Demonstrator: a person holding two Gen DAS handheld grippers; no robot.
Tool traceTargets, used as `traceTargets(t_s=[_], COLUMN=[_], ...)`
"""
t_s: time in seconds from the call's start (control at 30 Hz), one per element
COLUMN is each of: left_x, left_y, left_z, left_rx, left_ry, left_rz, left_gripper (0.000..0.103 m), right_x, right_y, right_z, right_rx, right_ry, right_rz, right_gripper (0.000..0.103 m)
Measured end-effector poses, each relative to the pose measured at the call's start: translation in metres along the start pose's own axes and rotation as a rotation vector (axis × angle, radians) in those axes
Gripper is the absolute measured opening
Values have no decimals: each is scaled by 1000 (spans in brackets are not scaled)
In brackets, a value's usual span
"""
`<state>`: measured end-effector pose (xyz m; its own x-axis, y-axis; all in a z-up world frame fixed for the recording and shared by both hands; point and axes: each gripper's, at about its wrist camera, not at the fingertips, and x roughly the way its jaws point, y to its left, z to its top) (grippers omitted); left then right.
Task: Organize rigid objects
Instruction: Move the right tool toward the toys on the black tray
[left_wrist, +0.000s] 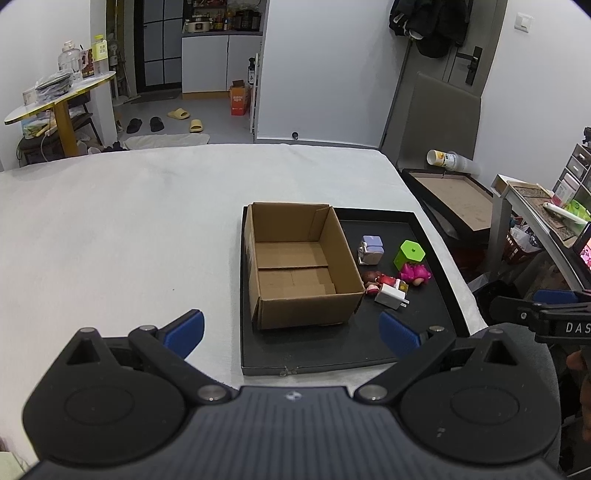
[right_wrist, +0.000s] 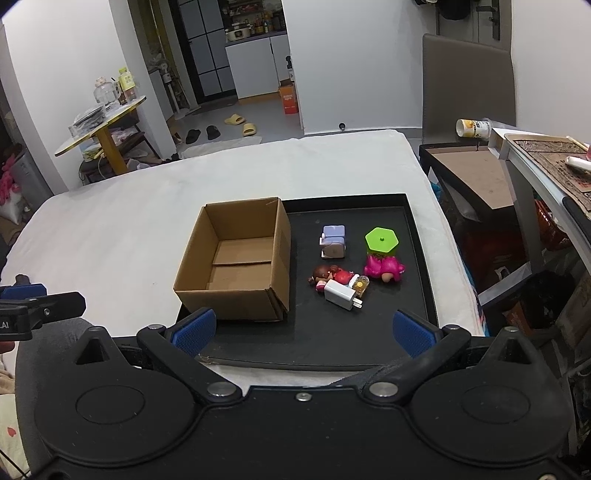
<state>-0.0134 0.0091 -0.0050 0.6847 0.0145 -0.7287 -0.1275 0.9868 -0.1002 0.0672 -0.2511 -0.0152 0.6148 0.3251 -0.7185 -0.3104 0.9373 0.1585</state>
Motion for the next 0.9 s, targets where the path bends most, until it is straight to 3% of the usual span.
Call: traceTargets(t_s=[0.9], left_x=[13], left_y=[6], left_z=[5], left_rx=[-5], left_ry=[17], left_rz=[-2], left_gripper=[100], right_x=[15], right_y=[-3], right_z=[-8], right_rx=[14], right_ry=[36], right_rz=[-27], right_gripper=[103])
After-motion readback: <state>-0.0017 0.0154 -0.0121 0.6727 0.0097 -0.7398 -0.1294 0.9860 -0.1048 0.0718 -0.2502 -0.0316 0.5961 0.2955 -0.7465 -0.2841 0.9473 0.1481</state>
